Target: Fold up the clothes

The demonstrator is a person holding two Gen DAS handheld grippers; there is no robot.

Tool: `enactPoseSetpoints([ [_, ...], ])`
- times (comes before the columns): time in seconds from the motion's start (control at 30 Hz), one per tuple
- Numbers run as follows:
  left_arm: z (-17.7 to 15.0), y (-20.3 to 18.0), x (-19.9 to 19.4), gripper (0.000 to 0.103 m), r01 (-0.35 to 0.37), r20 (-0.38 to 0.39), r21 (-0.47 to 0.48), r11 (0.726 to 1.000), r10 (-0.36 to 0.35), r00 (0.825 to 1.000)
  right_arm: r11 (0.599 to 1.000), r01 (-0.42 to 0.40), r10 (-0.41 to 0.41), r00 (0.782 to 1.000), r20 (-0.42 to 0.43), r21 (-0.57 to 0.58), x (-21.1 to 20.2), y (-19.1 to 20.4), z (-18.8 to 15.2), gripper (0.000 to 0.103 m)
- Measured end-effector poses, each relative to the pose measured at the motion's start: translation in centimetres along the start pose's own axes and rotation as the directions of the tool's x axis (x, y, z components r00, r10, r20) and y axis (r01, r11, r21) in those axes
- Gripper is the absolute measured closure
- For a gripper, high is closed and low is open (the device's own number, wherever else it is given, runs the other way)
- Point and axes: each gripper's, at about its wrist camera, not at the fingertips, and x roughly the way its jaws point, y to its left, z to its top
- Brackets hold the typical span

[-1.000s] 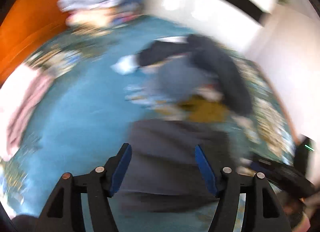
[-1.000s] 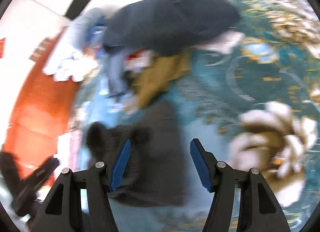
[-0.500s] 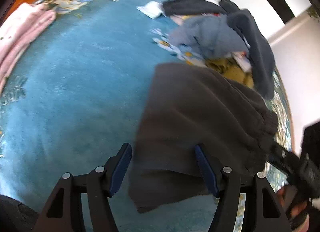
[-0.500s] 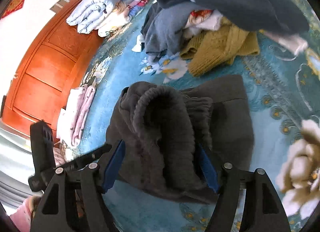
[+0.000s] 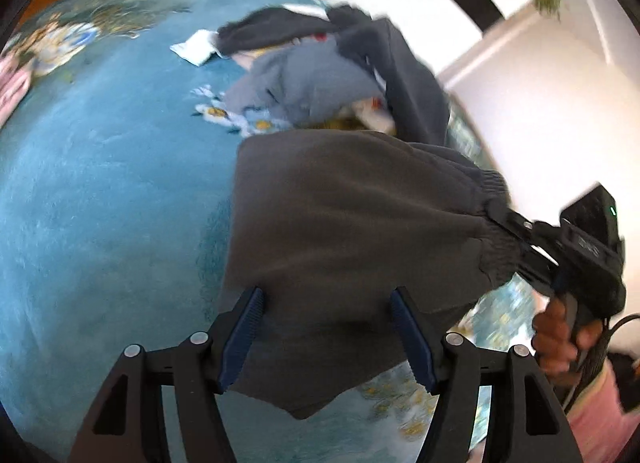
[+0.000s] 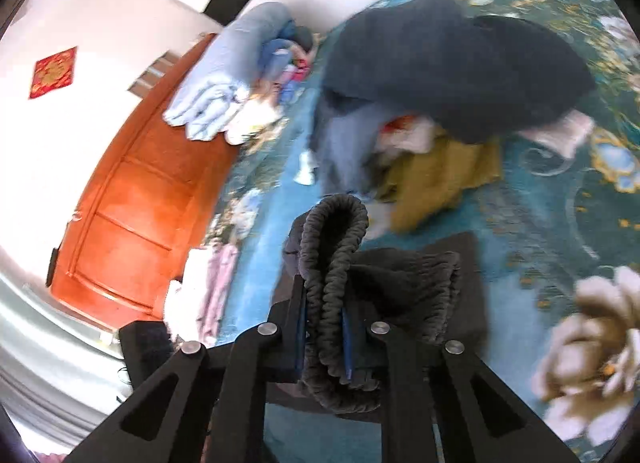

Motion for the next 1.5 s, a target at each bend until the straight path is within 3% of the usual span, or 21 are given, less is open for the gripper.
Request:
enactPoseSetpoints([
  [0.13, -0.3, 0.7, 1.0, 0.033, -0.048, -0.046, -0.033, 0.998, 0.046, 0.998, 0.991, 0.071, -0.060, 0.994, -0.096, 0.110, 3.4, -4.7, -1.8, 0.086],
  [0.2, -0.2, 1.6, 0.5, 0.033, -0.037, -0.027, -0.078, 0.996, 0.035, 0.999, 0.985, 0.029, -0.019, 0.998, -0.065, 0.168, 3.4, -5.6, -2.4, 0.085],
  [0.27, -0.3, 2.1, -0.4, 0.033, 0.003, 0.008, -0.116, 0.993, -0.003, 1.000, 0.979, 0.022, -0.012, 0.999, -0.053, 0.203, 3.0, -6.0, -2.4, 0.078],
  [0.4, 0.2, 3.1, -2.9, 0.033, 0.092, 0.110, -0.167, 0.982, -0.074, 0.991, 0.986, 0.063, -0.054, 0.997, -0.059, 0.155, 0.9, -5.5, -1.5, 0.068],
  [0.47, 0.7, 2.9, -3.8, 0.033, 0.077, 0.130, -0.156, 0.985, -0.057, 0.990, 0.987, 0.101, -0.100, 0.995, -0.019, 0.123, -1.3, -5.2, -0.8, 0.065],
  [0.57, 1.4, 1.1, -3.9, 0.033, 0.064, 0.121, -0.084, 0.994, -0.053, 0.991, 0.986, 0.155, -0.157, 0.987, 0.024, 0.059, -3.2, -3.6, 0.1, 0.065],
  [0.67, 2.1, -0.7, -4.0, 0.033, 0.051, 0.113, -0.011, 0.999, -0.049, 0.992, 0.990, 0.131, -0.130, 0.991, 0.018, -0.043, -2.7, -0.8, 0.0, 0.065],
  [0.77, 1.5, -3.0, -1.7, 0.033, 0.039, 0.036, 0.078, 0.996, -0.042, 0.998, 0.978, 0.130, -0.136, 0.990, -0.029, -0.162, -0.3, 2.0, -0.6, 0.063],
  [0.87, 0.5, -2.0, 0.9, 0.033, 0.023, -0.032, 0.038, 0.999, -0.021, 0.999, 0.968, 0.164, -0.178, 0.982, -0.059, -0.188, 2.1, 1.6, -1.3, 0.055],
  [0.93, 0.0, -0.8, 2.6, 0.033, 0.029, -0.073, 0.003, 1.000, -0.028, 0.997, 0.965, 0.201, -0.220, 0.971, -0.097, -0.171, 4.2, -0.1, -1.8, 0.055],
  [1.1, -0.1, -0.7, 3.0, 0.033, 0.027, -0.086, 0.005, 1.000, -0.027, 0.996, 0.960, 0.235, -0.250, 0.964, -0.094, -0.150, 5.9, -1.1, -2.5, 0.054],
  [1.17, 0.1, -0.5, 1.9, 0.033, 0.074, -0.064, -0.023, 0.997, -0.075, 0.995, 0.960, 0.226, -0.247, 0.961, -0.122, -0.167, 5.5, -0.8, -2.4, 0.054],
  [1.23, 0.2, 0.3, -0.5, 0.033, 0.142, 0.024, -0.064, 0.988, -0.140, 0.990, 0.970, 0.182, -0.202, 0.972, -0.119, -0.160, 4.2, -0.3, -2.2, 0.054],
  [1.3, 0.4, 2.2, -1.3, 0.030, 0.113, 0.067, -0.137, 0.984, -0.105, 0.992, 0.979, 0.103, -0.122, 0.987, -0.105, -0.176, 2.6, -0.2, -2.1, 0.052],
  [1.33, 0.5, 3.1, -1.6, 0.029, 0.094, 0.083, -0.176, 0.980, -0.080, 0.993, 0.980, 0.096, -0.115, 0.988, -0.103, -0.173, 2.1, -0.7, -2.0, 0.045],
  [1.43, 0.3, 6.4, 0.0, 0.029, 0.058, 0.027, -0.327, 0.943, -0.051, 0.998, 0.986, 0.145, -0.155, 0.981, -0.115, -0.086, 1.8, -3.4, -2.2, 0.028],
  [1.5, 0.2, 8.2, 1.2, 0.027, 0.082, 0.007, -0.412, 0.908, -0.086, 0.996, 0.987, 0.159, -0.153, 0.976, -0.157, 0.025, 2.4, -5.6, -2.7, 0.028],
])
